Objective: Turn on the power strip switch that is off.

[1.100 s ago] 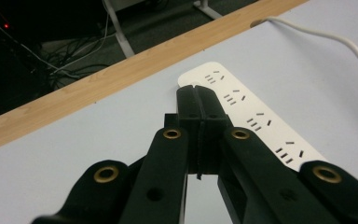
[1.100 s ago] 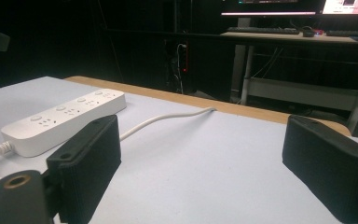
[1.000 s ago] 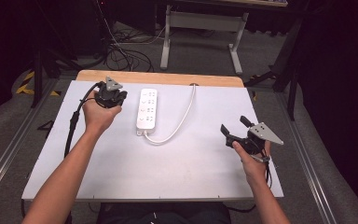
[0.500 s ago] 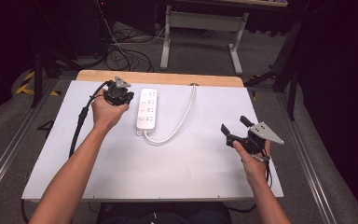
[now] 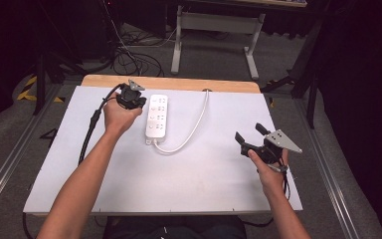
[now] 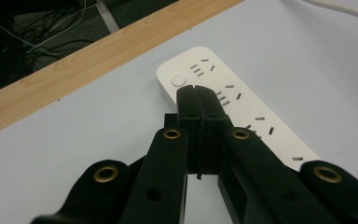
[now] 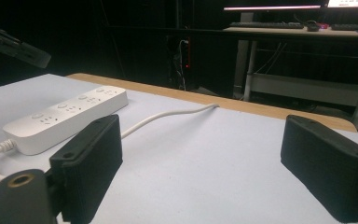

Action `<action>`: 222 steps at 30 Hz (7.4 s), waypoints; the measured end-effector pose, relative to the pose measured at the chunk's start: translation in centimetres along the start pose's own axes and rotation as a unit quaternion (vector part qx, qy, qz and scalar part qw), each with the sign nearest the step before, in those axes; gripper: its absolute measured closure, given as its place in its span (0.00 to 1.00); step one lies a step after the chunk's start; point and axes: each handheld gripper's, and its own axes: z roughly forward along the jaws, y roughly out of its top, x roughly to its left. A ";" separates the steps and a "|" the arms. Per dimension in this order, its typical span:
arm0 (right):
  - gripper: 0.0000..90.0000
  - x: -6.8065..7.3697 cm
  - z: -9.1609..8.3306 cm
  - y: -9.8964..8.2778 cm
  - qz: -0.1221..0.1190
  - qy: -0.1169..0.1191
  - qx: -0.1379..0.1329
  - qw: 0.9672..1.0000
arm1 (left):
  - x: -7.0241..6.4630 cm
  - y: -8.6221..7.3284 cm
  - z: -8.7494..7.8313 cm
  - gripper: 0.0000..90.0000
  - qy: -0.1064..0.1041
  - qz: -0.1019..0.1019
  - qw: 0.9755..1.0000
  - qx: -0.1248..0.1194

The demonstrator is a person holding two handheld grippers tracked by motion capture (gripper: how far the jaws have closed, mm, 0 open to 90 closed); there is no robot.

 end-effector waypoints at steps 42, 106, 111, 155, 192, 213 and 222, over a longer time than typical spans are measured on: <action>0.15 -0.1 -0.1 0.0 0.003 0.001 0.007 1.000 | -0.6 1.6 6.5 1.00 -0.023 -0.020 0.998 0.061; 0.15 0.0 -1.3 0.3 0.011 -0.008 -0.006 1.000 | -1.1 -0.5 7.5 1.00 -0.038 -0.036 0.998 0.026; 0.15 0.0 -1.3 0.3 0.014 -0.009 -0.007 1.000 | -1.2 -0.6 7.5 1.00 -0.037 -0.039 0.998 0.019; 0.15 0.2 -0.7 0.0 0.009 -0.004 0.004 1.000 | 0.7 -2.9 7.0 1.00 -0.035 -0.076 0.996 -0.043; 0.15 0.1 -1.2 0.6 0.020 -0.011 -0.010 1.000 | -1.6 -2.9 7.6 1.00 0.004 -0.045 0.998 -0.046; 0.15 0.2 -1.6 0.5 0.017 -0.016 -0.008 1.000 | -1.4 -2.8 7.6 1.00 -0.002 -0.071 0.997 -0.041; 0.15 0.4 -1.3 0.4 0.016 -0.012 -0.004 1.000 | -0.8 -1.7 6.8 1.00 -0.017 -0.081 0.996 -0.032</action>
